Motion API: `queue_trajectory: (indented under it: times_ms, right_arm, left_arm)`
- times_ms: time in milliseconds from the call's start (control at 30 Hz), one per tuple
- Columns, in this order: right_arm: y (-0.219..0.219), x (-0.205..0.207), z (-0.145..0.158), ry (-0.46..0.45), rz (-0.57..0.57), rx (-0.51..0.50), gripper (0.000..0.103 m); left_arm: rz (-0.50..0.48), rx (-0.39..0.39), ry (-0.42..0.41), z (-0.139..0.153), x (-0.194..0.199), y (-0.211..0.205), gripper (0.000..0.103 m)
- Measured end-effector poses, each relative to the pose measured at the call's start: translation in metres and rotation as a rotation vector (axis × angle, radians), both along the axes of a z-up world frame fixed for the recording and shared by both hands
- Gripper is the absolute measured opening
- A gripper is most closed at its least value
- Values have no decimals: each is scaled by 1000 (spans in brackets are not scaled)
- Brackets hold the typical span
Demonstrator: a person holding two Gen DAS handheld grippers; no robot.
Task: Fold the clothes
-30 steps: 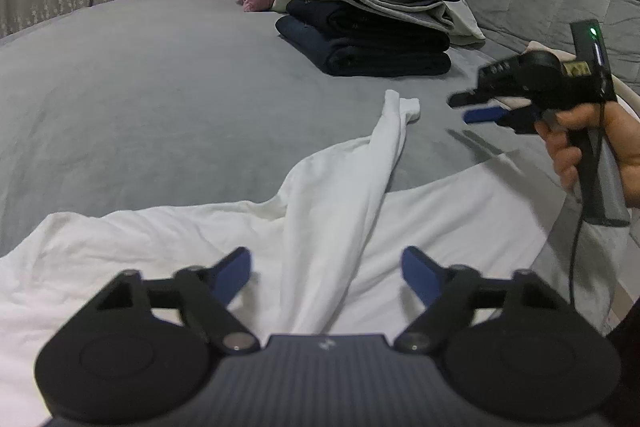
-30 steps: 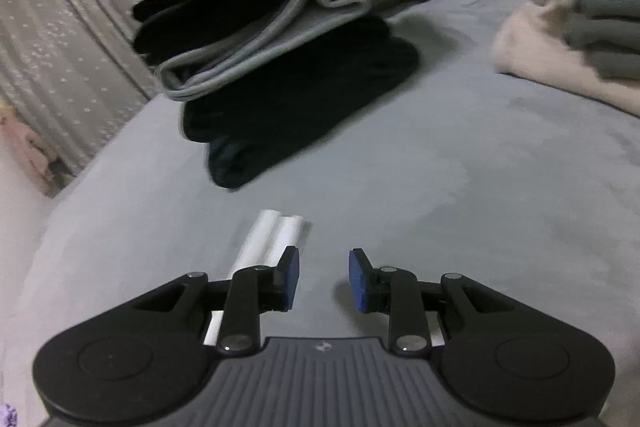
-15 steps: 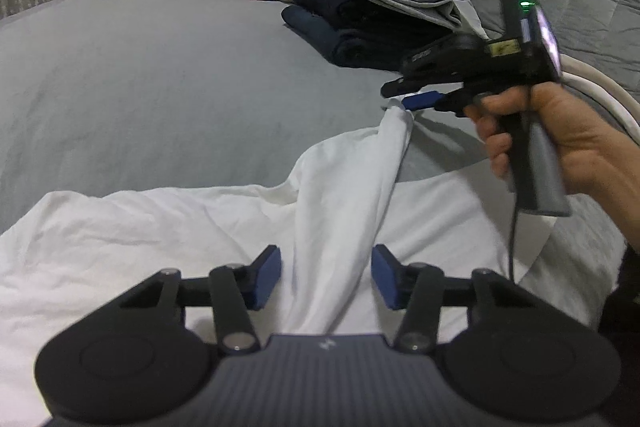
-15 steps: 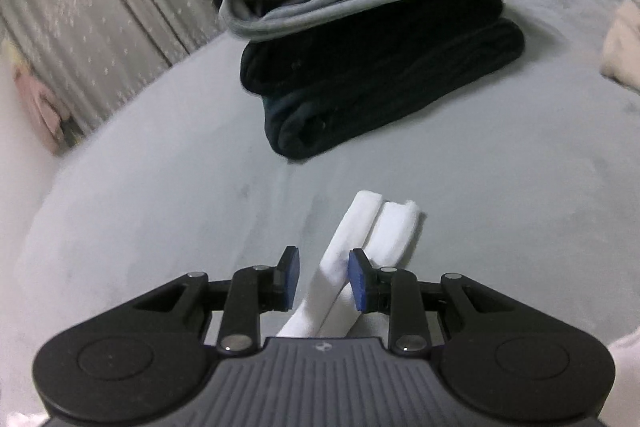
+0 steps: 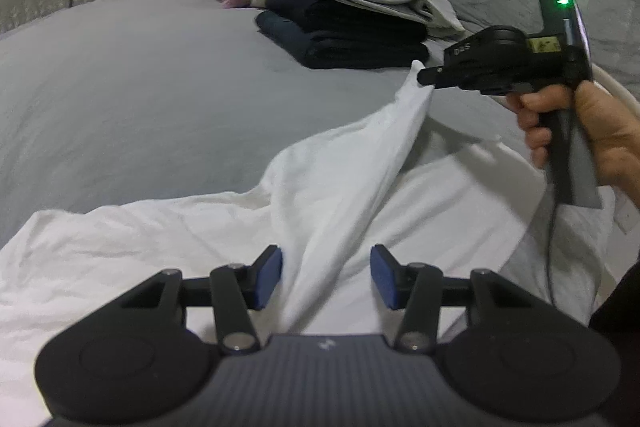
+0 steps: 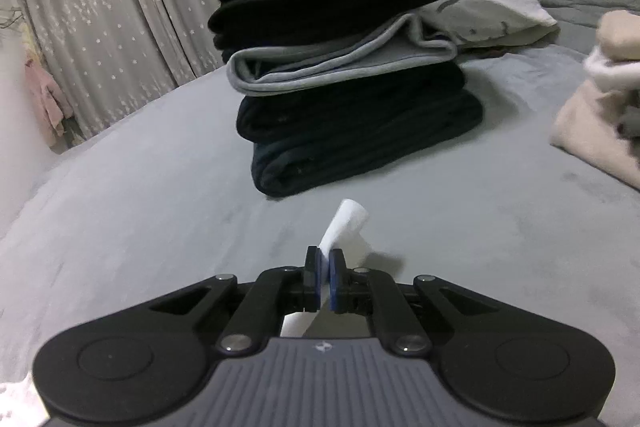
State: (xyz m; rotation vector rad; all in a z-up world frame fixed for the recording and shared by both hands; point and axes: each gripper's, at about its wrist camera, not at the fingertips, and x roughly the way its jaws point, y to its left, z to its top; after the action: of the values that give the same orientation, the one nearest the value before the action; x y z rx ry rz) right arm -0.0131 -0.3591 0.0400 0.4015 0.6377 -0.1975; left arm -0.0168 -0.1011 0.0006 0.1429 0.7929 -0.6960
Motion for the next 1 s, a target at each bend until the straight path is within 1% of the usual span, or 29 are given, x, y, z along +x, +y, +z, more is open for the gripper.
queue_trajectory:
  times_ms: [100, 133, 167, 200, 233, 267, 300, 333, 400, 467, 500, 533, 567, 600, 633, 700, 767, 833, 900, 1000]
  right_arm:
    - [-18, -15, -16, 78, -11, 72, 5]
    - [-25, -19, -25, 115, -20, 110, 5]
    - [-32, -22, -30, 125, -26, 152, 5]
    - [-43, -26, -36, 119, -33, 227, 6]
    - [-53, -29, -40, 111, -43, 290, 9]
    - [-59, -30, -40, 102, -58, 326, 11]
    - [-63, -31, -40, 92, -73, 353, 17]
    - [-65, -31, -39, 84, -84, 358, 21]
    - [-68, -28, -38, 76, -100, 355, 22]
    - [-67, -18, -39, 83, -97, 335, 25]
    - [-64, -14, -40, 87, -87, 315, 25]
    - [-61, -11, -40, 89, -76, 295, 25]
    - [-58, -12, -39, 90, -64, 275, 23]
    - [-54, -11, -37, 89, -51, 251, 11]
    - [-50, -10, -33, 79, -40, 231, 4]
    - [-46, -13, -23, 41, -43, 223, 4]
    - [-45, -15, -13, 16, -53, 202, 4]
    - [-41, -24, 6, -38, -53, 162, 4]
    - [-39, -30, 17, -67, -52, 136, 4]
    - [-35, -45, 32, -98, -44, 87, 3]
  left_arm:
    - [-19, 48, -16, -5, -2, -8, 46]
    - [-21, 58, -20, -7, -2, -9, 46]
    - [-22, 64, -24, -8, -2, -10, 46]
    - [-19, 62, -24, -7, 0, -10, 46]
    - [-16, 60, -23, -7, 0, -10, 46]
    - [-7, 54, -19, -6, 3, -9, 46]
    - [-2, 52, -16, -6, 4, -9, 46]
    - [-2, 52, -16, -7, 5, -9, 46]
    - [-8, 67, -30, -8, 5, -12, 45]
    - [-13, 79, -44, -9, 4, -14, 41]
    - [-19, 93, -61, -10, 3, -16, 36]
    - [-20, 100, -72, -10, 3, -17, 27]
    - [-19, 103, -77, -10, 3, -16, 22]
    - [-17, 107, -81, -10, 3, -16, 14]
    - [-5, 98, -83, -9, 3, -13, 6]
    - [11, 78, -78, -5, 6, -7, 5]
    - [18, 37, -63, 1, 8, 0, 5]
    - [21, 8, -56, 6, 8, 5, 5]
    - [9, -20, -59, 13, 6, 10, 5]
    - [-14, -32, -61, 20, 0, 14, 5]
